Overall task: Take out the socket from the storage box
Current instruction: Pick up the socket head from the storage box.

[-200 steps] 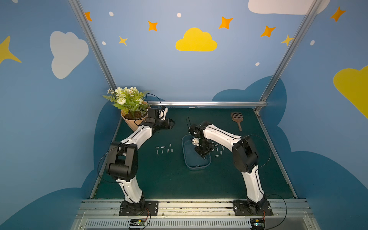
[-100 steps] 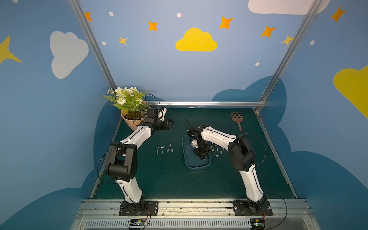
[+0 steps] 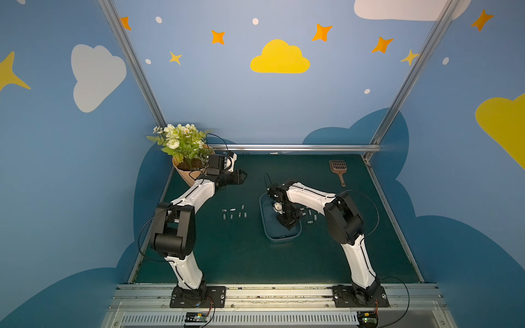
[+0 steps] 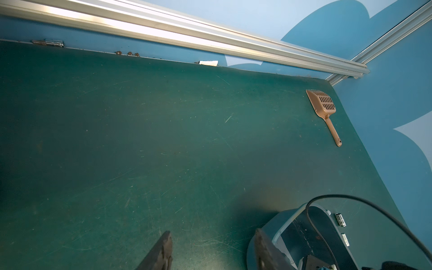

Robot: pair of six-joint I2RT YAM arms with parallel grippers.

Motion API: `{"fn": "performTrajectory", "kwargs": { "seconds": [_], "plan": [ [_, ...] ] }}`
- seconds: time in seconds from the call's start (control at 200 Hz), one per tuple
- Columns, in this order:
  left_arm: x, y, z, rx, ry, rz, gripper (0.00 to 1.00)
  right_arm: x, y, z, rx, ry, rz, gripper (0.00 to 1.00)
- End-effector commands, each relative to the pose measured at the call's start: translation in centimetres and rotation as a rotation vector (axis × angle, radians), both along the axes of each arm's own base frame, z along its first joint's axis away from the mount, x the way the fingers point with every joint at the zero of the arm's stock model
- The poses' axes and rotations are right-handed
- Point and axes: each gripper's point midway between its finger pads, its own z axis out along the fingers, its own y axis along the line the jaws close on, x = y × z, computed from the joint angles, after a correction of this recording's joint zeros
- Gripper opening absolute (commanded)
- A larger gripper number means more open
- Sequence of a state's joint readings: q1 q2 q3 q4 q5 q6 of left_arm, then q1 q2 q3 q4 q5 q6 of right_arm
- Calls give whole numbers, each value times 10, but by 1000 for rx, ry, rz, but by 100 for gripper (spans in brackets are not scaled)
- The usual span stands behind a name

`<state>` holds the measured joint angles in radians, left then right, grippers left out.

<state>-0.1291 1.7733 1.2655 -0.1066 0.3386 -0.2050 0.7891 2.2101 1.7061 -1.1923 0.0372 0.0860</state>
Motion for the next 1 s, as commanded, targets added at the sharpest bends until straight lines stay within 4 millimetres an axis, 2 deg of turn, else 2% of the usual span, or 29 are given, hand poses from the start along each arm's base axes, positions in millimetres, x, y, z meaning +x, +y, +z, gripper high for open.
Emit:
{"fn": "performTrajectory", "kwargs": {
  "seconds": [0.0, 0.075, 0.26, 0.611, 0.736, 0.866, 0.991],
  "plan": [
    [-3, 5, 15, 14, -32, 5, 57, -4, -2, -4, -5, 5, -10, 24],
    [-3, 5, 15, 11, -32, 9, 57, -2, -2, -1, 0, -5, -9, 20],
    [0, 5, 12, 4, -27, 18, 57, 5, -1, 12, 18, -33, -9, 18],
    [3, 4, 12, 1, -27, 18, 57, 34, 2, 55, 100, -128, -82, 17],
    [1, 5, 9, 2, -16, 16, 57, 48, -7, 72, 131, -167, -129, 17],
    [-1, 5, 7, 9, -10, 15, 57, 61, -25, 87, 146, -196, -204, 17],
    [1, 6, 8, 8, -15, 18, 57, 65, -43, 87, 147, -188, -270, 18]
  ]
}}
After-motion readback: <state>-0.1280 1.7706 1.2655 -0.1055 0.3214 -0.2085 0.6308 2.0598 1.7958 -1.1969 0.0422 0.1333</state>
